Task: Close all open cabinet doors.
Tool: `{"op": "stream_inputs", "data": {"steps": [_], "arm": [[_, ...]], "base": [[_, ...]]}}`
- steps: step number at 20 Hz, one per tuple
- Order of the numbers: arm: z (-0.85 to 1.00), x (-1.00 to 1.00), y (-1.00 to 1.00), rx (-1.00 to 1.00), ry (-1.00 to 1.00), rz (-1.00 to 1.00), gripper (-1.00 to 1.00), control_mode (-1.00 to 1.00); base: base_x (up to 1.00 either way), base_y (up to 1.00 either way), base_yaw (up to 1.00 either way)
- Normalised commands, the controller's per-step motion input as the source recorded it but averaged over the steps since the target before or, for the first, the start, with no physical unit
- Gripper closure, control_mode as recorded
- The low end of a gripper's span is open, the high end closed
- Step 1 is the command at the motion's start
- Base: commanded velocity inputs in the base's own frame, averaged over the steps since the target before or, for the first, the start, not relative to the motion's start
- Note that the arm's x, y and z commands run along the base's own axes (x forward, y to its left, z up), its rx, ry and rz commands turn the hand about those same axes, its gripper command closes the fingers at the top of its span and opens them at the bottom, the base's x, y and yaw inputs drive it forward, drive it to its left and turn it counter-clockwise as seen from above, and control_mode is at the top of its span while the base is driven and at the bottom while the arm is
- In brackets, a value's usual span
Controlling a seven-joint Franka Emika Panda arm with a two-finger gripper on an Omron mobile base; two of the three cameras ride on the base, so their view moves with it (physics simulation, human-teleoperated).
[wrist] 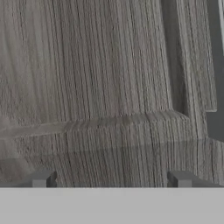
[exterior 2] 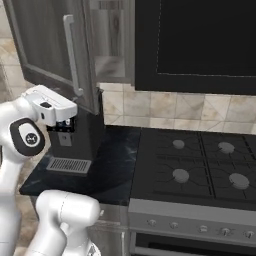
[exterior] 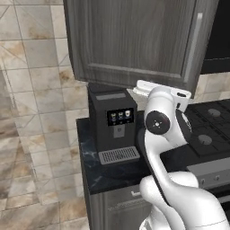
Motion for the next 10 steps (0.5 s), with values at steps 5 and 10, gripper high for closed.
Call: {"op": "stream_inputs", "data": {"steps": [5, 10], "arm": [[0.0, 0.43, -0.28, 0.0, 0.0, 0.05, -1.0, -1.0], [-0.02, 0.42, -0.32, 0.0, 0.0, 0.07, -1.0, -1.0]], "base": [[0.0, 0.0, 0.0], [0.0, 0.0, 0.0]]}}
